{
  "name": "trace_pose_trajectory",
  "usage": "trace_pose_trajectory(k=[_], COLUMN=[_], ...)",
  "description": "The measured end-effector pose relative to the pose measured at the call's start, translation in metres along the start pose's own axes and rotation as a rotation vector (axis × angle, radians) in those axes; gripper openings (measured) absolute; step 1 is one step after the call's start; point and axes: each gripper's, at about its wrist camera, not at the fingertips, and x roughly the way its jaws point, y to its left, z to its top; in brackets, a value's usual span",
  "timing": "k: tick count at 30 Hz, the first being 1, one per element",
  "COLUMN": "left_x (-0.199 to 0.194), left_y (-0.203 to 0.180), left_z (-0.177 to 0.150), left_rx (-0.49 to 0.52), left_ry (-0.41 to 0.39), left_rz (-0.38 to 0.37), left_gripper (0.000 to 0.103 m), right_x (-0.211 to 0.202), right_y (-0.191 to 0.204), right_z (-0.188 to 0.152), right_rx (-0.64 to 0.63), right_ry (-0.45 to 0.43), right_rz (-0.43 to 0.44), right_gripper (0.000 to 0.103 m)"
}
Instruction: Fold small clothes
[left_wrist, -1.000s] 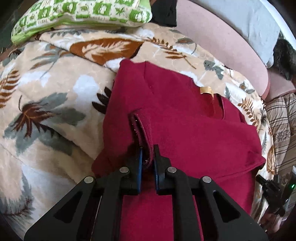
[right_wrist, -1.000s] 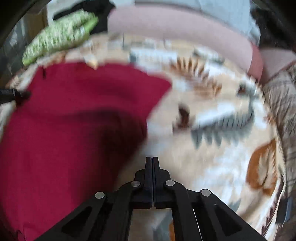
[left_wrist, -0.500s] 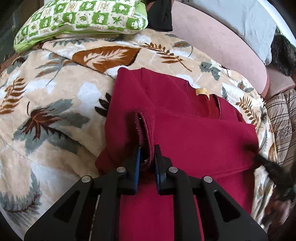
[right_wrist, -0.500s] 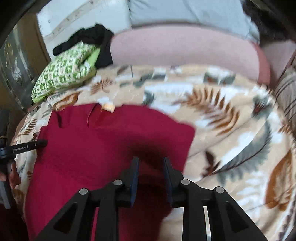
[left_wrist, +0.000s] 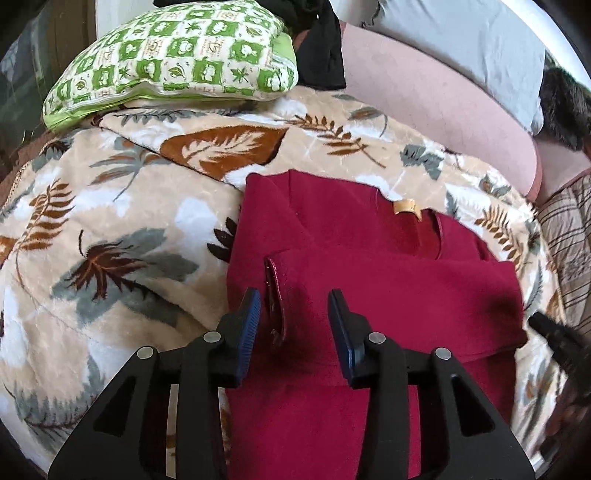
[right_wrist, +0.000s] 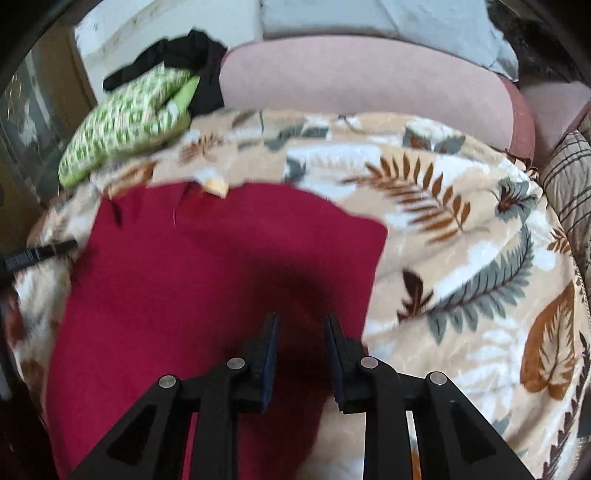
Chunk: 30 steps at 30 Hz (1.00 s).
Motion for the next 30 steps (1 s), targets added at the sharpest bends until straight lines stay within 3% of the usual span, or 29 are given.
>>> trace_pose_trajectory(k=[8,14,24,30], left_x=[0.032,0.045,0.048,0.049], left_y=[-0.003,-0.005,-0.004,-0.006], left_z=[-0.002,-0.003,-0.002,-0.004], left_rx=[0.027,0.061,0.071,0.074], left_ry=[0.027,0.025,0.024,0.016], left_rz=[0.058,0.080,0.086,0.099], left_gripper=[0.037,0.037,0.038,0.038], right_x=[0.039,0.075,0.042,0.020], right_y=[-0.003,-0.021,-0.015,-0.009], right_z=[0.020,0.025,0.019,-0.003], right_rx=[0.051,0.088,0.082,0.045], right_ry=[-0.004,0.049,0.025,0.013], right_rz=[-0.022,-0.045,-0.062,-0.050], right_gripper=[0.024,0.024,0.024,0.033])
